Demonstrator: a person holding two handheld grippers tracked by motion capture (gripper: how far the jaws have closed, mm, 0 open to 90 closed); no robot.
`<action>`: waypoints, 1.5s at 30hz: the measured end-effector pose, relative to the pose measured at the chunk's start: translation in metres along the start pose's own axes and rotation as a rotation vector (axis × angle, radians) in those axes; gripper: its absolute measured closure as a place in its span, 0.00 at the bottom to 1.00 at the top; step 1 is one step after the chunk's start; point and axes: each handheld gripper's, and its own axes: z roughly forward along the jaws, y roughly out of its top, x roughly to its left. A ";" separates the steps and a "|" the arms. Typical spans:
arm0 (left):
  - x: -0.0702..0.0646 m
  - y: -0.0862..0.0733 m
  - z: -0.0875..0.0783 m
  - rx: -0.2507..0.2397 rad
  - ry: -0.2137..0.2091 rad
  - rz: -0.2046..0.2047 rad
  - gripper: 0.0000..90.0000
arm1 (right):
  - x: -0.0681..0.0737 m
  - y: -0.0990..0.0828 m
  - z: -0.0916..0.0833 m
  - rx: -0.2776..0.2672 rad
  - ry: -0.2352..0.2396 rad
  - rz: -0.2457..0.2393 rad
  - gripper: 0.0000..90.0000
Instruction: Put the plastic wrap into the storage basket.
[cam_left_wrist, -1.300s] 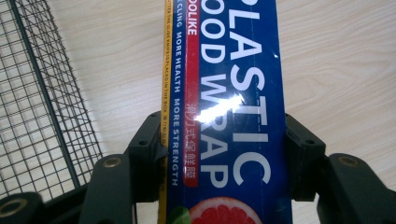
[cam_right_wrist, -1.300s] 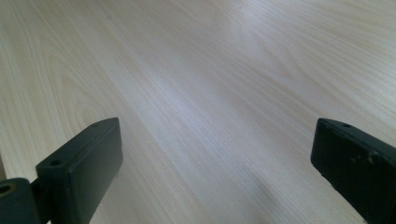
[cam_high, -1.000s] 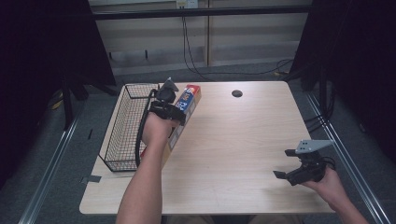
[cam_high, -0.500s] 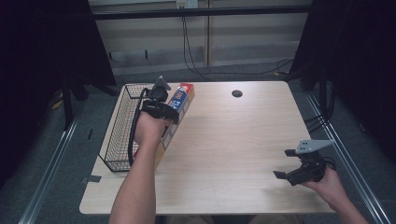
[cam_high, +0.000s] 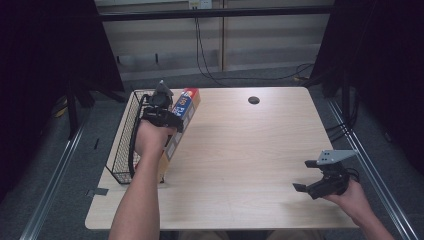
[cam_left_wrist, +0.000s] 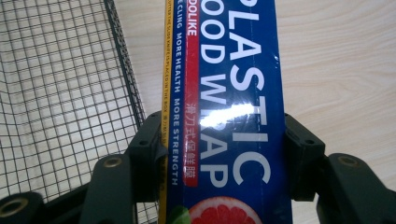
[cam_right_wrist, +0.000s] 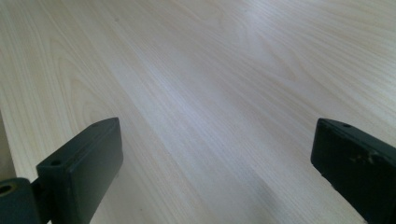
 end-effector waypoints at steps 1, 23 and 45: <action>0.002 -0.001 -0.001 -0.001 0.003 -0.006 0.48 | 0.000 0.000 0.000 -0.001 0.004 0.001 0.02; 0.027 -0.011 -0.011 -0.023 0.037 -0.071 0.48 | 0.001 0.001 0.002 0.002 0.010 -0.004 0.02; 0.048 -0.022 -0.013 -0.046 0.081 -0.144 0.48 | 0.001 0.001 0.003 0.006 0.016 -0.001 0.02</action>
